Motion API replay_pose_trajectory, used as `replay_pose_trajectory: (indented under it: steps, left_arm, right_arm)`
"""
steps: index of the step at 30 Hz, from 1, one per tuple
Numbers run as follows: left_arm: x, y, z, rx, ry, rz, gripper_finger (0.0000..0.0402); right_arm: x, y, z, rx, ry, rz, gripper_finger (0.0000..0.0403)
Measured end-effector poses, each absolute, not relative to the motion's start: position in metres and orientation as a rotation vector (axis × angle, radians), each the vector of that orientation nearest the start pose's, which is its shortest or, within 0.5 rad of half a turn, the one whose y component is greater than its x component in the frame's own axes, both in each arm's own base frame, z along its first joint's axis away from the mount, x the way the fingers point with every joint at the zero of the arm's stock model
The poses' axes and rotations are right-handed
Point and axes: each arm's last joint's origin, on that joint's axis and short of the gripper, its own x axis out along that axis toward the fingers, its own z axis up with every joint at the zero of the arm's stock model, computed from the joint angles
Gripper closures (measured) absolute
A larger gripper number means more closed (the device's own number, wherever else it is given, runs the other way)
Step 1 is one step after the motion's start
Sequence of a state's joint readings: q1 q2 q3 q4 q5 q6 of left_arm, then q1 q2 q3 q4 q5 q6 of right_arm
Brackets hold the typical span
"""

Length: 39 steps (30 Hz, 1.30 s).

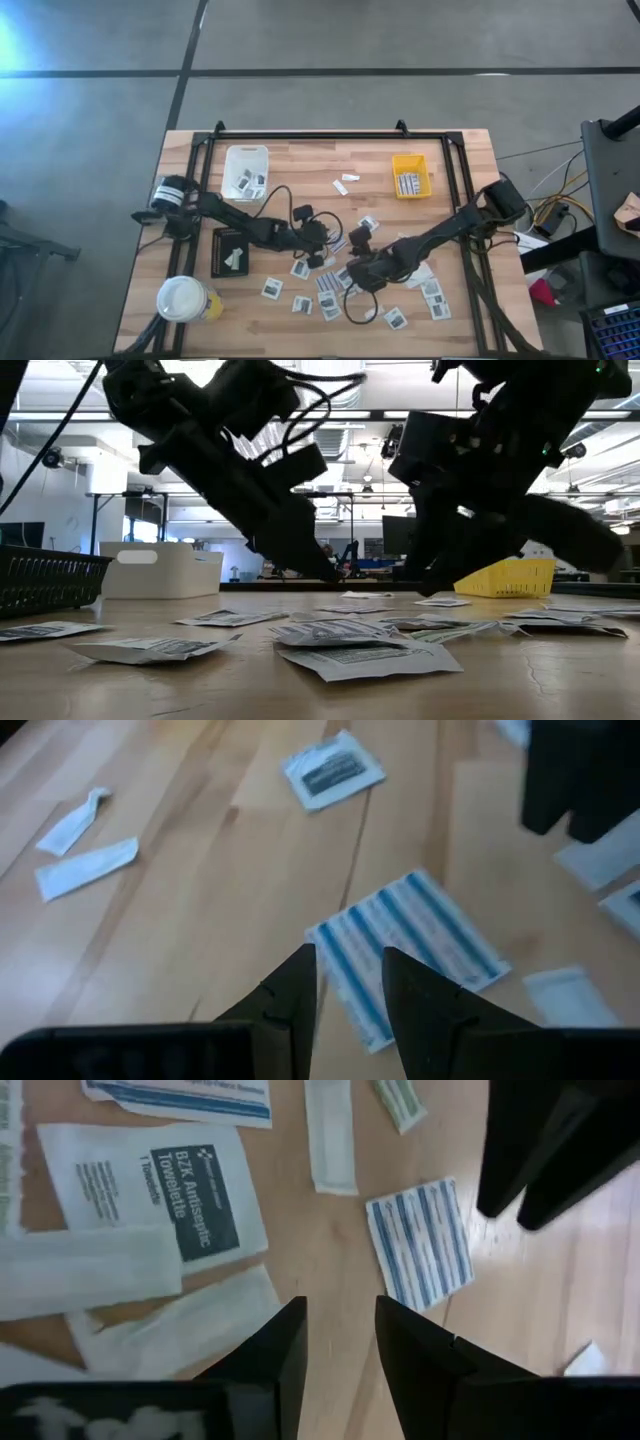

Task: Pick & Place First Aid Supplies
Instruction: Put the blue bandage pack into the yellow bin

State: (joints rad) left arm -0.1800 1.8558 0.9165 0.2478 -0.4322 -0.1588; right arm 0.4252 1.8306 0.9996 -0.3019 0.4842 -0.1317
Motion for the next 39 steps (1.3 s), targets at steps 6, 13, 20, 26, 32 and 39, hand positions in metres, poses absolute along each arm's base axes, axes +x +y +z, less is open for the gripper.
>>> replay_pose_trajectory:
  steps: [6,13,20,26,32,39]
  left_arm:
    - [0.355,-0.043,0.127,0.017,0.694,0.339,0.0291]
    - [0.353,-0.044,0.124,-0.020,0.731,0.301,0.0291]
    - [0.350,-0.042,0.121,-0.045,0.743,0.316,0.0291]
    - [0.342,-0.040,0.113,-0.107,0.755,0.353,0.0291]
    - [0.338,-0.040,0.109,-0.158,0.767,0.362,0.0291]
    - [0.339,-0.040,0.109,-0.206,0.757,0.343,0.0291]
  right_arm:
    - [0.314,0.123,0.128,-0.711,1.038,0.013,0.0280]
    - [0.322,0.120,0.125,-0.736,0.996,0.019,0.0286]
    - [0.327,0.111,0.126,-0.716,0.990,-0.007,0.0291]
    - [0.329,0.101,0.125,-0.754,1.008,-0.002,0.0287]
    - [0.332,0.096,0.124,-0.768,0.996,0.057,0.0293]
    - [0.335,0.096,0.126,-0.783,0.957,0.063,0.0289]
